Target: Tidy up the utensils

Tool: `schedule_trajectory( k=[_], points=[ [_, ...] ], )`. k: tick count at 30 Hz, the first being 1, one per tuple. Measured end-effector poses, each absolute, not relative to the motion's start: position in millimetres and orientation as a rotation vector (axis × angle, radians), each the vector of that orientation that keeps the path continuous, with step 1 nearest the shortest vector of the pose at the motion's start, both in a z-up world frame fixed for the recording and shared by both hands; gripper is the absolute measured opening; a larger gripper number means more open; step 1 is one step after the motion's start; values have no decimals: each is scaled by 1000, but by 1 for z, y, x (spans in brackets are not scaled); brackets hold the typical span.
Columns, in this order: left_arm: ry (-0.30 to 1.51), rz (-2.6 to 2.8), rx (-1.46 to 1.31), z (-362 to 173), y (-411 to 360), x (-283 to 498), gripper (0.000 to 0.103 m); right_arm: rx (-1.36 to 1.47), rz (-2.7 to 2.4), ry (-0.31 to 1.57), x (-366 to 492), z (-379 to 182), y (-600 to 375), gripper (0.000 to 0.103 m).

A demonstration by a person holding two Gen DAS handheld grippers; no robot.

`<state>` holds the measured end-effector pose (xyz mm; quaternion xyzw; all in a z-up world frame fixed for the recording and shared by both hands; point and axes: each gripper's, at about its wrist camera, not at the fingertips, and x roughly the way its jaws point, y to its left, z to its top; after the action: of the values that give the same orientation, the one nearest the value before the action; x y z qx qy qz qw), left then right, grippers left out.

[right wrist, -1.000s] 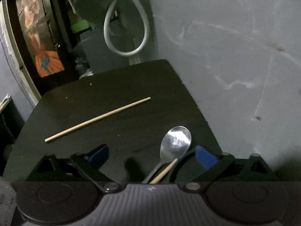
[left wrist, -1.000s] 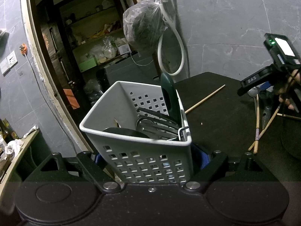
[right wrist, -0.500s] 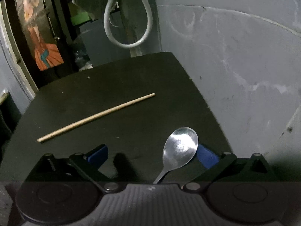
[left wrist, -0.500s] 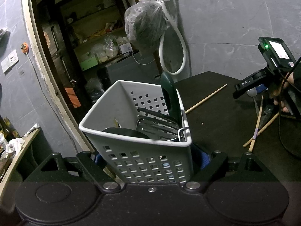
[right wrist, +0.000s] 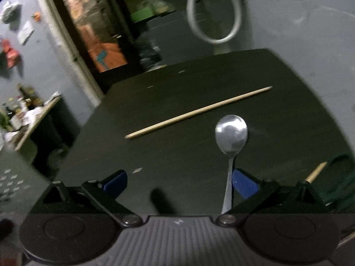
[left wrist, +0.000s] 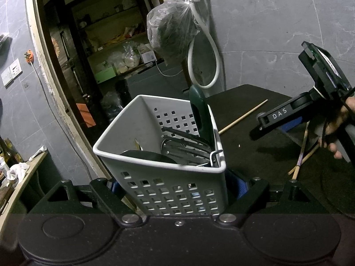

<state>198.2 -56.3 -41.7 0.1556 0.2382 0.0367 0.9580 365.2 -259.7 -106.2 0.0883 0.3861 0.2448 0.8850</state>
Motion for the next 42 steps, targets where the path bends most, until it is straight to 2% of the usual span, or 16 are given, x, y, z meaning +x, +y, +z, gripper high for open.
schedule_trajectory(
  k=[7,18,23,26,28,31,36,42],
  points=[
    [482,76,313,-42,-57,198,90,147,486,774,391,-90,-274,102],
    [484,77,315,-42,-57,198,90,-37,642,842,429,-96,-256,93],
    [485,80,312,-42,-57,198,90,-139,669,820,433,-93,-237,76],
    [484,81,310,-42,-56,198,90,-203,697,805,427,-92,-229,59],
    [484,82,309,-42,-57,198,90,-224,716,799,420,-90,-229,38],
    [484,82,310,-42,-56,198,90,-225,721,800,417,-88,-230,18],
    [484,81,310,-42,-56,198,90,-224,738,801,410,-88,-229,0],
    [484,81,309,-42,-57,198,90,-260,756,787,399,-89,-223,2]
  ],
)
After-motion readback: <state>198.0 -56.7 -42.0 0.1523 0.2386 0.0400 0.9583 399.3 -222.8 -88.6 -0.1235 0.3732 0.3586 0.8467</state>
